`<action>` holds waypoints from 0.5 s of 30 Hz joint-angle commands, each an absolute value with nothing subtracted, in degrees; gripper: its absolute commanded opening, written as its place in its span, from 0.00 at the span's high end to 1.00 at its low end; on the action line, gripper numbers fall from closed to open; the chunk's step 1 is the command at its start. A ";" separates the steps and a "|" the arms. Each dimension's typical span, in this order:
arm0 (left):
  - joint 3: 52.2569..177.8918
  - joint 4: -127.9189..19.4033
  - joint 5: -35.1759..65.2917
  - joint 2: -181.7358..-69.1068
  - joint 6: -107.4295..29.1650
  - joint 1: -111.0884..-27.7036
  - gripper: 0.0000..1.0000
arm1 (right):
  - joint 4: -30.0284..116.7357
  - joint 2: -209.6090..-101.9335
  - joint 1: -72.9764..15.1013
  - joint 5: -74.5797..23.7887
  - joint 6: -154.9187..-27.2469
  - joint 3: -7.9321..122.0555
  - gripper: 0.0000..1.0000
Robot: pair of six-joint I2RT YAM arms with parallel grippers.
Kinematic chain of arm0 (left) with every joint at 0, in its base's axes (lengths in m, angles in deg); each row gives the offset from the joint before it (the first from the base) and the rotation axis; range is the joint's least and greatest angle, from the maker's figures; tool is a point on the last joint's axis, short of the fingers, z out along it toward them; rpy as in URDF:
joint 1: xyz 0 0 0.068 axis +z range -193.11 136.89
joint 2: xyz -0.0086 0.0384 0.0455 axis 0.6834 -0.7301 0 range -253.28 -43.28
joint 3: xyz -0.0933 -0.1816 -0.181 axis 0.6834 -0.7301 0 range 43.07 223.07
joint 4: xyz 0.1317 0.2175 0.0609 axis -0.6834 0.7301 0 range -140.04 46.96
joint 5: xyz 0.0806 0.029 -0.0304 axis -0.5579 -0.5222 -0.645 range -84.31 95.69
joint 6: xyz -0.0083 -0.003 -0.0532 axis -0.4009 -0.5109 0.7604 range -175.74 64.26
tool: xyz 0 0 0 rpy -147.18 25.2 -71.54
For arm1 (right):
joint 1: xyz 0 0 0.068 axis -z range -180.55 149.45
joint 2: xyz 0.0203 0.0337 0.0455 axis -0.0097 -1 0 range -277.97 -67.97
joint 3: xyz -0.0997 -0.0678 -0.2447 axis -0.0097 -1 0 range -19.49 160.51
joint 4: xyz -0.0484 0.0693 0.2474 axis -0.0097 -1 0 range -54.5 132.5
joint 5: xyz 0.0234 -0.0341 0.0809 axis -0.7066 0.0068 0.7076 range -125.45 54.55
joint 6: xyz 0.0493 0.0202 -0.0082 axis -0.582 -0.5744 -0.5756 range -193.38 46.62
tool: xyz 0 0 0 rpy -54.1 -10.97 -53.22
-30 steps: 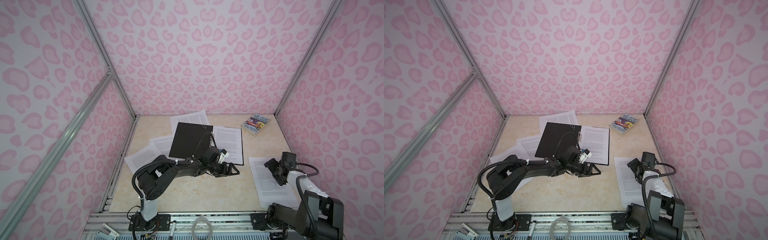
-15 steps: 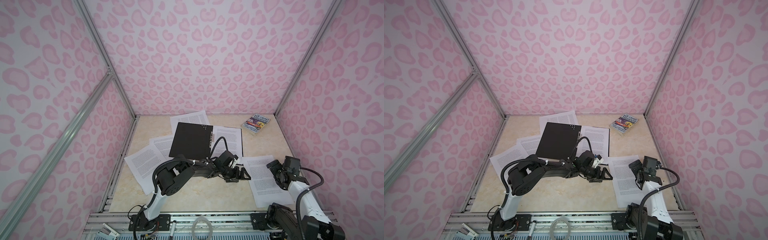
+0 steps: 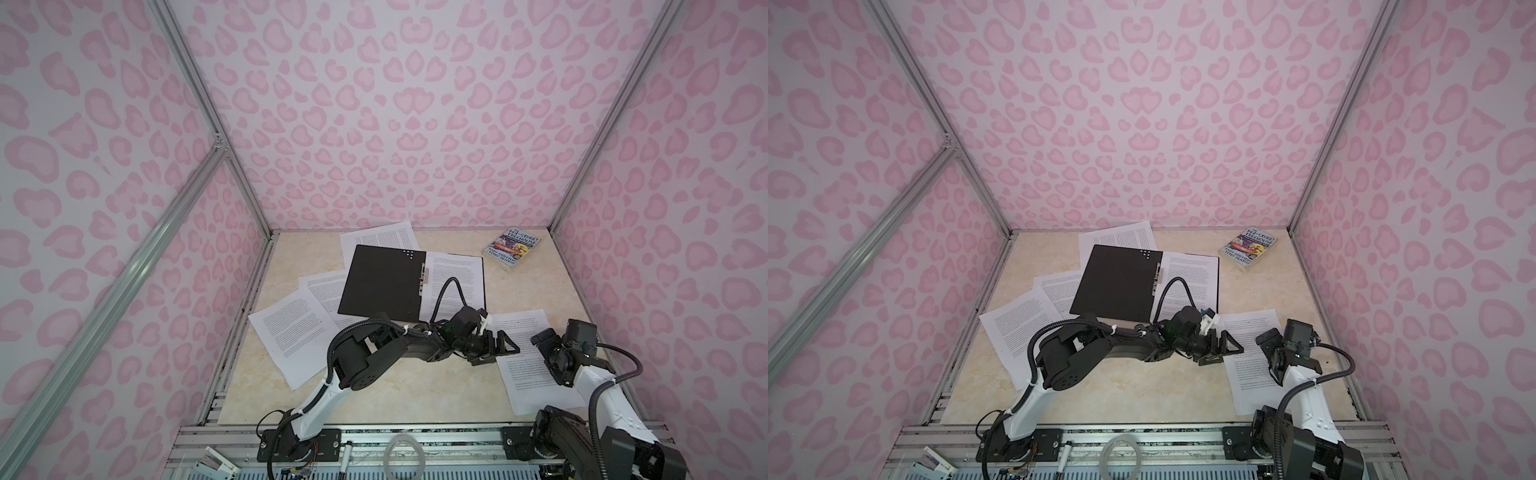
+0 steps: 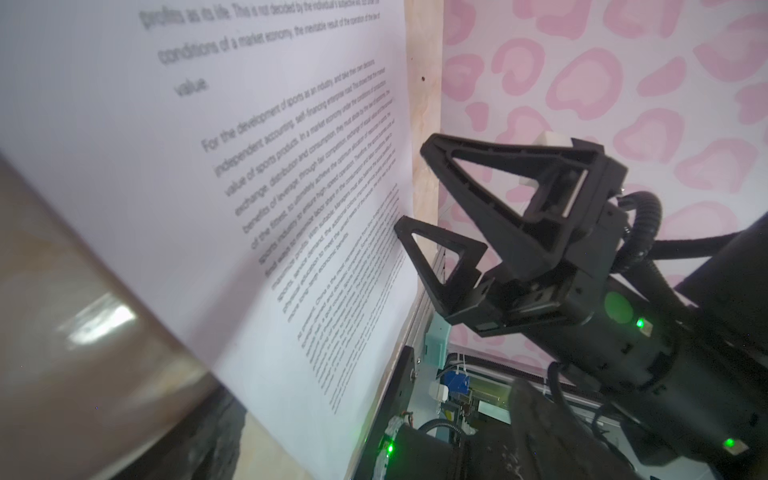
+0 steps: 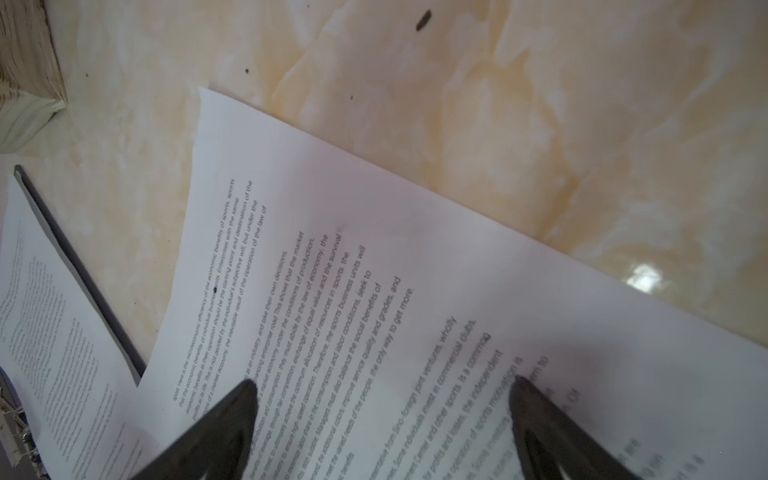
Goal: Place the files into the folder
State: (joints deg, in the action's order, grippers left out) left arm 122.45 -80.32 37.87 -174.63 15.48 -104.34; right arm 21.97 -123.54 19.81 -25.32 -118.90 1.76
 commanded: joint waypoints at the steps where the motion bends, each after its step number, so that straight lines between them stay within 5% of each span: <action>1: 122.78 -80.66 32.98 -176.72 18.53 -104.34 0.01 | 22.39 -123.69 19.86 -23.46 -119.61 0.91 0.06; 6: 123.88 -84.21 32.50 -178.17 18.78 -104.37 0.14 | 22.64 -123.70 19.84 -22.52 -119.62 0.38 0.06; 15: 129.21 -82.48 34.73 -177.68 15.08 -104.54 0.96 | 23.08 -119.60 21.02 -19.47 -117.59 1.30 0.05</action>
State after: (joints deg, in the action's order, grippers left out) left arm 127.02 -82.48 33.11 -177.62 17.91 -104.36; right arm 23.28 -121.03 20.59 -21.82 -119.16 0.87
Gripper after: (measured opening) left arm 0.056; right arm 0.954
